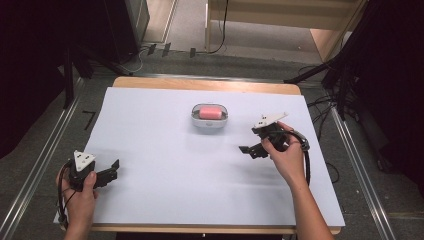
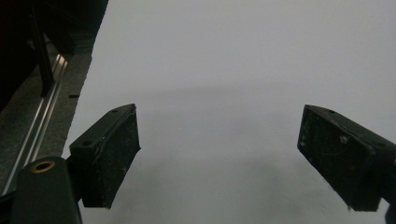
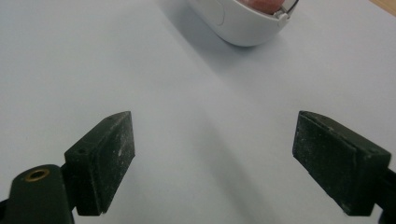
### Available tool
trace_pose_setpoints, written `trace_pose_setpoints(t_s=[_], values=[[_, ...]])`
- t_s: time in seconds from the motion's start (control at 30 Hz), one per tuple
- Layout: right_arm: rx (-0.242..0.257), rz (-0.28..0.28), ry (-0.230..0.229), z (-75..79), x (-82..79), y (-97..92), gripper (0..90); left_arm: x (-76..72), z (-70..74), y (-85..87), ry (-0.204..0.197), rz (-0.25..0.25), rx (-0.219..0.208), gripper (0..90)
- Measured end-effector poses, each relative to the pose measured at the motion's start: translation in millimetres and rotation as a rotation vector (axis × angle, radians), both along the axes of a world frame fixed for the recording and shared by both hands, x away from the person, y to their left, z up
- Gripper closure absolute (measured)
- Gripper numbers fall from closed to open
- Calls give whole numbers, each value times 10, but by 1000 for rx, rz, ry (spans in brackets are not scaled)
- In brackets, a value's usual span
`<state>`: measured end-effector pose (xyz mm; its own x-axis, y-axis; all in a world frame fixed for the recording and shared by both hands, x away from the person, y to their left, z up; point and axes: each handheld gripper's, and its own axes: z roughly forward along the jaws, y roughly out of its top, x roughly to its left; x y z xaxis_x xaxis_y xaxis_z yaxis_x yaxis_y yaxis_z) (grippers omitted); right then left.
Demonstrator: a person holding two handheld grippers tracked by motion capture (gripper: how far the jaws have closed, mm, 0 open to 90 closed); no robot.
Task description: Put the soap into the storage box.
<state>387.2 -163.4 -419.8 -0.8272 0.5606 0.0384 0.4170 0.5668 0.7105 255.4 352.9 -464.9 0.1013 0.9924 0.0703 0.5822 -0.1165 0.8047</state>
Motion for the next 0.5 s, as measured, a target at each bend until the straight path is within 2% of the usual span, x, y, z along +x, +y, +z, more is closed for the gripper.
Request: trace_pose_setpoints(t_s=[0.5], values=[[31, -55, -20, -174, -268, -251, 136, 0, 0, -6, 2, 1, 5, 136]])
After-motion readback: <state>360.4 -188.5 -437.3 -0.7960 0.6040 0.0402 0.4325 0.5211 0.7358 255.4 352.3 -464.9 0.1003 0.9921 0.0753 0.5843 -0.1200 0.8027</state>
